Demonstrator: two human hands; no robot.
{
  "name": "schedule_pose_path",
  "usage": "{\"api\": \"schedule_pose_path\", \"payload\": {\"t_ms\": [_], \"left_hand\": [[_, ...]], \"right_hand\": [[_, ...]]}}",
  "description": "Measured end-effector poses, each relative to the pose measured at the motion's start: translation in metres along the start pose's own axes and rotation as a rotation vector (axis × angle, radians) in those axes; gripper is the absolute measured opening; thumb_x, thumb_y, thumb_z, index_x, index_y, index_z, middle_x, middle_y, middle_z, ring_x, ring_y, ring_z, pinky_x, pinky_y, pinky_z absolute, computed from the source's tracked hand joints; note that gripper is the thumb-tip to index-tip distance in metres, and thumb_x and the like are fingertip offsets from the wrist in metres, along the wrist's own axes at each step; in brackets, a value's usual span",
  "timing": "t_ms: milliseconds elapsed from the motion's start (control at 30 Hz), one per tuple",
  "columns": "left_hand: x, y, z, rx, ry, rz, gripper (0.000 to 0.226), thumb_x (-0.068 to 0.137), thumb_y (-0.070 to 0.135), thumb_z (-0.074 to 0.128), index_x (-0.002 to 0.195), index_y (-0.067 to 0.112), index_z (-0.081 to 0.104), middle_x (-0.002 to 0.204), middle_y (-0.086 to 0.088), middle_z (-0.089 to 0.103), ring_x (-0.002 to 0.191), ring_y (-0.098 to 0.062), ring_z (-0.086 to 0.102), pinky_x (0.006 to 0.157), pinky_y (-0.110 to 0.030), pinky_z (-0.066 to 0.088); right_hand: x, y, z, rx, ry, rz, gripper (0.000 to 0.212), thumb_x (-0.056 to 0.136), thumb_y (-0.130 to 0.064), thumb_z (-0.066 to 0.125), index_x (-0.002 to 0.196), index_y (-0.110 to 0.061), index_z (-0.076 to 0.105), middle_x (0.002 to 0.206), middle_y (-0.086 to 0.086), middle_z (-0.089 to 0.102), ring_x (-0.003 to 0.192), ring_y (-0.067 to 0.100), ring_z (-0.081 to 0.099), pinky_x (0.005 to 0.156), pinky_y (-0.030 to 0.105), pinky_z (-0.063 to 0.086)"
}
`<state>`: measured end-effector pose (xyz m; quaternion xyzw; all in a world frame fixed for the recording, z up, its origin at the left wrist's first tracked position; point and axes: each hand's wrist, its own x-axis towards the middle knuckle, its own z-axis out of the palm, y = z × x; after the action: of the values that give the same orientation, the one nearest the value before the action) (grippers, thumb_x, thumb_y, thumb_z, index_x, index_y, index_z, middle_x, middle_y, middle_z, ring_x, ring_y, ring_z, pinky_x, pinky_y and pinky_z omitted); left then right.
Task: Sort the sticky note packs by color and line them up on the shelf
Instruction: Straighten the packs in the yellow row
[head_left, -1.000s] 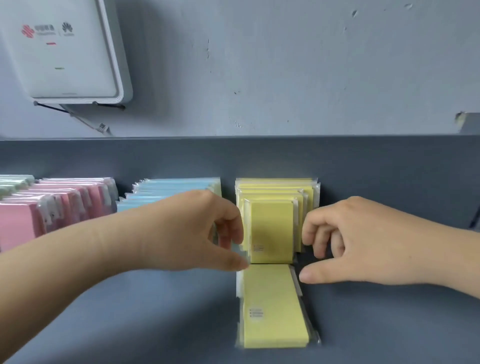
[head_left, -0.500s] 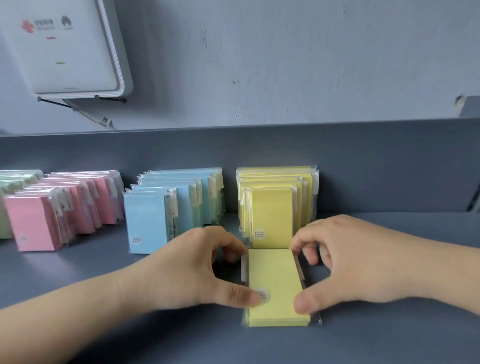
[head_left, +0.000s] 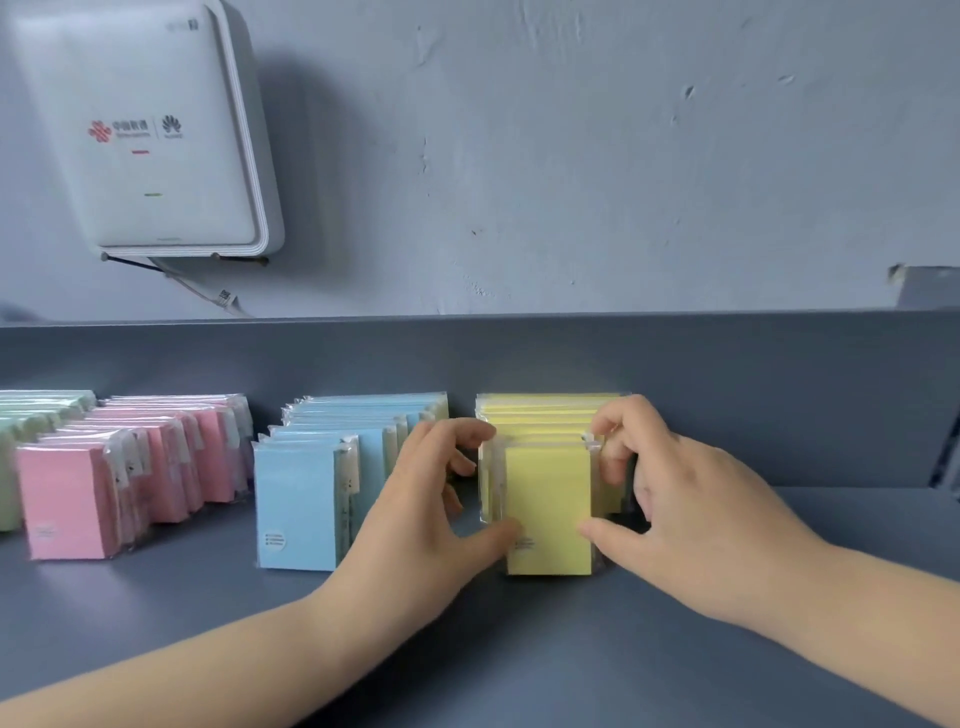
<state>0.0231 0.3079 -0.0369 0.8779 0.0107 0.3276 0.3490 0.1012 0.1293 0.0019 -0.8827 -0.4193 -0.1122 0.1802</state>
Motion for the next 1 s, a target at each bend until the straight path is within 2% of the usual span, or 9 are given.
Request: {"api": "schedule_pose_path", "payload": {"t_ms": [133,233,333,467,633,733,800,867,1000], "left_hand": [[0.001,-0.002,0.003,-0.108,0.056,-0.103,0.074,0.073,0.015,0.076,0.123,0.046,0.031,0.126,0.029,0.037,0.118,0.017,0.036,0.094,0.001,0.03],[0.005,0.006,0.011,-0.258,-0.015,-0.238,0.089,0.08,0.02,0.07,0.146,0.036,0.012,0.139,0.035,0.017,0.132,0.015,0.015,0.105,-0.01,0.017],[0.013,0.01,0.016,-0.284,-0.083,-0.244,0.089,0.082,0.021,0.068,0.147,0.035,0.01,0.147,0.03,0.016,0.134,0.014,0.015,0.107,-0.012,0.017],[0.022,0.01,0.01,-0.007,-0.167,-0.148,0.081,0.087,0.034,0.06,0.148,0.032,0.007,0.149,0.029,0.0,0.132,0.017,0.0,0.104,-0.005,0.006],[0.027,0.016,0.006,0.049,-0.226,-0.143,0.073,0.091,0.031,0.055,0.148,0.028,0.01,0.153,0.022,-0.005,0.139,0.008,-0.002,0.104,-0.007,0.008],[0.03,0.017,0.002,0.098,-0.264,-0.155,0.075,0.092,0.032,0.053,0.149,0.026,0.005,0.155,0.018,-0.009,0.14,0.006,-0.003,0.099,-0.004,0.005],[0.031,0.017,-0.002,0.141,-0.298,-0.154,0.076,0.092,0.034,0.051,0.15,0.025,0.003,0.155,0.017,-0.01,0.14,0.007,-0.004,0.094,0.0,0.002],[0.032,0.018,-0.005,0.171,-0.309,-0.149,0.077,0.092,0.037,0.051,0.15,0.024,0.001,0.156,0.016,-0.011,0.14,0.006,-0.005,0.091,0.002,-0.001],[0.031,0.019,-0.005,0.205,-0.347,-0.131,0.08,0.092,0.041,0.048,0.15,0.024,-0.005,0.155,0.015,-0.016,0.14,0.006,-0.007,0.093,0.001,-0.003]], "right_hand": [[0.001,0.004,0.005,0.075,0.009,0.034,0.05,0.079,-0.048,0.06,0.1,-0.039,0.015,0.083,-0.024,0.045,0.069,0.005,0.052,0.066,0.021,0.043],[-0.002,0.007,0.009,0.117,0.026,0.059,0.054,0.08,-0.048,0.061,0.11,-0.039,0.017,0.078,-0.022,0.042,0.069,0.004,0.05,0.069,0.02,0.043],[-0.003,0.008,0.011,0.071,0.056,0.046,0.067,0.081,-0.051,0.058,0.126,-0.045,0.009,0.075,-0.024,0.037,0.065,-0.003,0.046,0.063,0.015,0.039],[0.0,0.007,0.009,0.025,0.052,-0.006,0.066,0.083,-0.053,0.054,0.138,-0.049,0.016,0.08,-0.045,0.035,0.073,-0.024,0.038,0.059,0.009,0.035],[0.002,0.0,0.011,-0.034,0.029,-0.005,0.068,0.088,-0.05,0.049,0.143,-0.047,0.008,0.072,-0.03,0.021,0.06,-0.009,0.031,0.056,0.009,0.032],[0.003,-0.001,0.011,-0.067,0.042,-0.048,0.07,0.088,-0.052,0.049,0.144,-0.043,0.009,0.096,-0.032,0.032,0.066,-0.01,0.036,0.059,0.008,0.031],[0.004,-0.001,0.01,-0.074,0.06,-0.049,0.072,0.085,-0.055,0.049,0.144,-0.042,0.01,0.123,-0.031,0.031,0.094,-0.008,0.047,0.072,0.009,0.034],[0.006,0.005,0.01,-0.144,0.143,-0.082,0.072,0.082,-0.058,0.047,0.145,-0.037,0.019,0.126,-0.024,0.034,0.106,0.002,0.049,0.079,0.014,0.038],[0.008,0.019,0.017,-0.252,0.292,-0.187,0.063,0.077,-0.055,0.041,0.128,-0.021,0.051,0.117,-0.011,0.055,0.097,0.008,0.046,0.076,0.026,0.049]]}}
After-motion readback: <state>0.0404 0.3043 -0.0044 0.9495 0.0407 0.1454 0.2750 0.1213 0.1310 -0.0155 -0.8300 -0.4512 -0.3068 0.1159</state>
